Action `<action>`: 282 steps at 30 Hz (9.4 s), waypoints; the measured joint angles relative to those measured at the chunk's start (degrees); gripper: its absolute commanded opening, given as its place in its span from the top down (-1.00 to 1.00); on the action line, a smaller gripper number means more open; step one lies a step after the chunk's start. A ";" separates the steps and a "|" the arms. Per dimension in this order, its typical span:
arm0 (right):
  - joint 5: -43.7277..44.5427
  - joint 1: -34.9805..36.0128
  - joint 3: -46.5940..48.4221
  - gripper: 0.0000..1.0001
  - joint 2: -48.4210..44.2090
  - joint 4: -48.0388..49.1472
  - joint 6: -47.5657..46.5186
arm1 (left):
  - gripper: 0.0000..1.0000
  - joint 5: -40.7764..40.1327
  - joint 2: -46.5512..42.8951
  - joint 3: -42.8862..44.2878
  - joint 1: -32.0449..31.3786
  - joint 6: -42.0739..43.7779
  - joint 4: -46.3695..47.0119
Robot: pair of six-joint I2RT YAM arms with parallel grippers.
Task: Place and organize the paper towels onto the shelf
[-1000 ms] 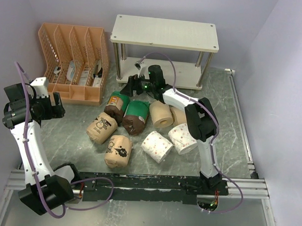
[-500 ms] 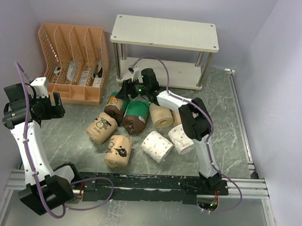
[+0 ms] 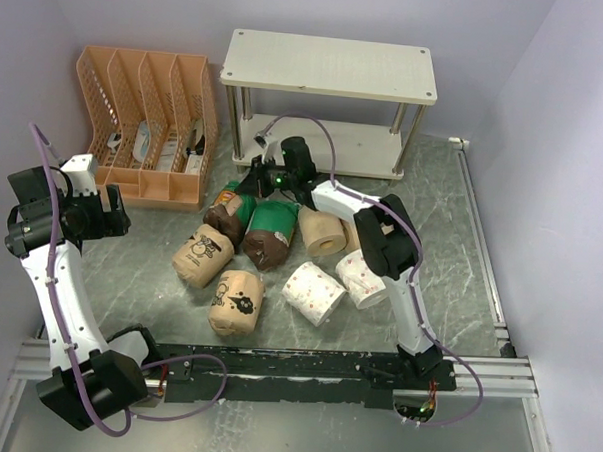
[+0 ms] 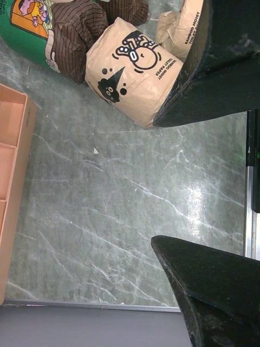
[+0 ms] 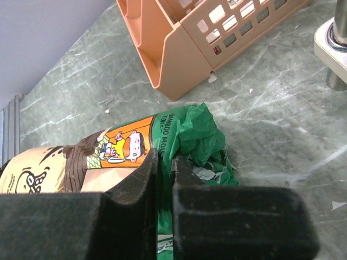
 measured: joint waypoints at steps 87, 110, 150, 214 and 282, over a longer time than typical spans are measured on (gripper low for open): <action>56.94 9.68 -11.04 -0.63 -4.59 43.32 -70.29 | -0.79 -0.61 1.73 0.00 4.09 0.48 -0.15; 2.01 -9.29 -25.66 -0.92 -24.87 5.75 -3.54 | -0.77 2.14 0.72 0.02 4.11 1.92 -0.92; -12.79 -7.98 -20.15 1.00 -12.39 0.83 -6.69 | -0.76 2.21 -0.35 0.02 4.11 2.12 -0.87; 72.15 6.12 5.40 0.96 7.04 31.21 -91.91 | -0.76 2.23 -0.33 0.00 4.44 2.05 -0.85; 78.88 41.09 -32.57 -0.80 -50.73 -40.98 -1.70 | -0.80 3.74 -5.92 0.00 5.42 2.12 -0.81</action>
